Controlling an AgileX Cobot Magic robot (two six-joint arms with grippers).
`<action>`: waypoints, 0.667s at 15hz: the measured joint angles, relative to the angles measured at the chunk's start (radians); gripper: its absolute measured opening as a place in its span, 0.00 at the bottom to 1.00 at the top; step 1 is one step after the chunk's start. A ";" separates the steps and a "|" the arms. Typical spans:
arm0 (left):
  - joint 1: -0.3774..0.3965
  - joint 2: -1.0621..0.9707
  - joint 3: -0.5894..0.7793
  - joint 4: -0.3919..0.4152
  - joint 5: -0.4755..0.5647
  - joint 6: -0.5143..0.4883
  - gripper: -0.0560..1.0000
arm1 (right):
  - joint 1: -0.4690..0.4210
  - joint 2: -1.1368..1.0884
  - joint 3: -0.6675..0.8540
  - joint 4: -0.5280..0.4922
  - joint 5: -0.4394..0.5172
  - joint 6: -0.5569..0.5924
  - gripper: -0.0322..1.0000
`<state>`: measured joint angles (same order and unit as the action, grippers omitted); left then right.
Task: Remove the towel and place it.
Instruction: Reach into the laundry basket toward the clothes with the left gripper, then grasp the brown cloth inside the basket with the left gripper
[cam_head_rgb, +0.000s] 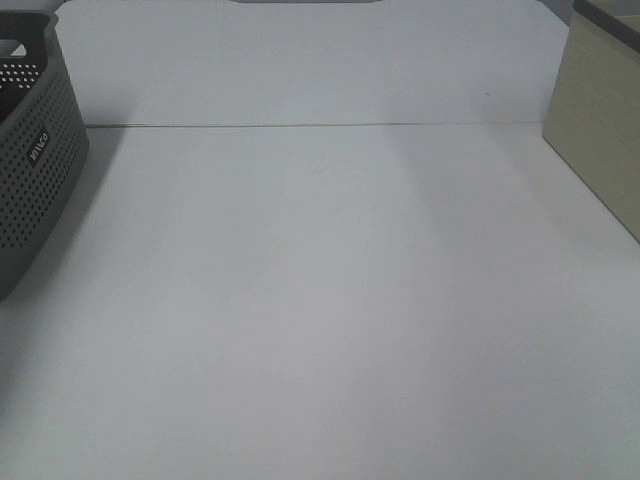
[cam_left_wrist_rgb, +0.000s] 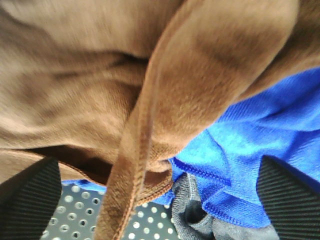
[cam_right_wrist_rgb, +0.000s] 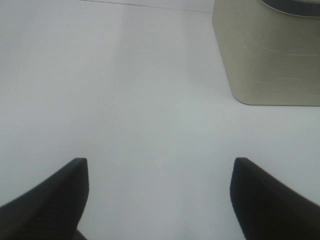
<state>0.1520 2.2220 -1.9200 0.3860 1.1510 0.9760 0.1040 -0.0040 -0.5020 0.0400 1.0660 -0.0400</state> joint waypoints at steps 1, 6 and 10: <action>0.013 0.002 0.000 -0.013 0.000 0.000 0.99 | 0.000 0.000 0.000 0.000 0.000 0.000 0.76; 0.036 0.004 0.000 -0.073 0.004 0.000 0.67 | 0.000 0.000 0.000 0.000 0.000 0.000 0.76; 0.036 0.004 0.000 -0.079 0.004 -0.032 0.31 | 0.000 0.000 0.000 0.000 0.000 0.000 0.76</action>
<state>0.1880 2.2260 -1.9200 0.3070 1.1550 0.9440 0.1040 -0.0040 -0.5020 0.0400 1.0660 -0.0400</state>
